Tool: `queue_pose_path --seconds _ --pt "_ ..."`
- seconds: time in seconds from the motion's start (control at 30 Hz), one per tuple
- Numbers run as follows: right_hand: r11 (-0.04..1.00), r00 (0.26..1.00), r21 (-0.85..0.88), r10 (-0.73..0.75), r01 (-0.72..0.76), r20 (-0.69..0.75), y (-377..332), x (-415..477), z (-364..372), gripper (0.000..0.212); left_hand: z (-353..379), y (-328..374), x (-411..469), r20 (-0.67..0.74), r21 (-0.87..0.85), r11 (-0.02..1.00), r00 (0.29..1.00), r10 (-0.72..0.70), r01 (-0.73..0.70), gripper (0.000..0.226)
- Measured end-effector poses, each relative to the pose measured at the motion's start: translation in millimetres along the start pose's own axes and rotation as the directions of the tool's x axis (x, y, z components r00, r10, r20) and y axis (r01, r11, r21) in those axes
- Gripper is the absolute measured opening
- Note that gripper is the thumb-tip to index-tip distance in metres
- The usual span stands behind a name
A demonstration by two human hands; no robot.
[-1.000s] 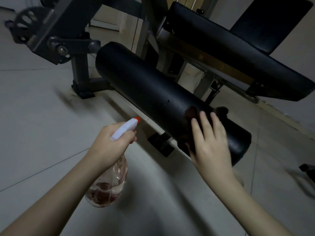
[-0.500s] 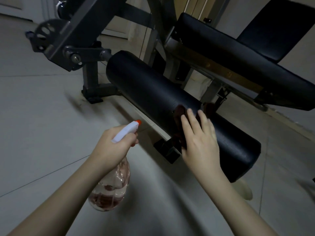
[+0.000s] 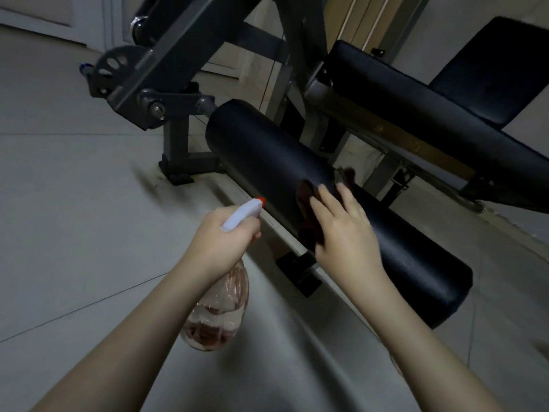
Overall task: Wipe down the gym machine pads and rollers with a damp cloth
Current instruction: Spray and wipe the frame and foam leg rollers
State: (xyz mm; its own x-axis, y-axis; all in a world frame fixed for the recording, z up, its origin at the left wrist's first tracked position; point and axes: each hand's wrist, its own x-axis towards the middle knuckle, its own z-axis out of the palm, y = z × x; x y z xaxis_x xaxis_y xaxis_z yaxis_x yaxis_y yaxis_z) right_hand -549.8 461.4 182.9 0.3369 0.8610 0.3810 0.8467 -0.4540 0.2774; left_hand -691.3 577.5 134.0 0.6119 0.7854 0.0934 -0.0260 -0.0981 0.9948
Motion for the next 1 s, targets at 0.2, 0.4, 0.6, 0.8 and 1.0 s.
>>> queue_pose_path --seconds 0.2,0.4,0.6,0.8,1.0 --pt "0.999 0.999 -0.004 0.038 -0.038 -0.005 -3 38 7 0.077 -7 -3 7 -0.014 0.031 0.999 0.999 0.037 -0.037 0.040" --pt "0.987 0.988 0.067 0.145 -0.149 0.052 -18 95 5 0.064 -8 -8 7 -0.029 0.039 0.999 0.999 0.038 -0.037 0.035" --pt "0.997 0.996 0.027 0.075 -0.076 0.052 -9 64 8 0.063 -8 -4 8 -0.018 0.021 0.998 0.998 0.054 -0.054 0.043" --pt "0.997 0.997 0.052 0.055 -0.058 0.056 -26 116 10 0.060 -14 -1 8 -0.016 0.013 0.999 0.999 0.046 -0.045 0.043" --pt "0.998 0.992 0.011 0.054 -0.055 0.118 -32 112 9 0.066 -14 0 8 -0.026 0.024 0.999 0.999 0.043 -0.042 0.044"
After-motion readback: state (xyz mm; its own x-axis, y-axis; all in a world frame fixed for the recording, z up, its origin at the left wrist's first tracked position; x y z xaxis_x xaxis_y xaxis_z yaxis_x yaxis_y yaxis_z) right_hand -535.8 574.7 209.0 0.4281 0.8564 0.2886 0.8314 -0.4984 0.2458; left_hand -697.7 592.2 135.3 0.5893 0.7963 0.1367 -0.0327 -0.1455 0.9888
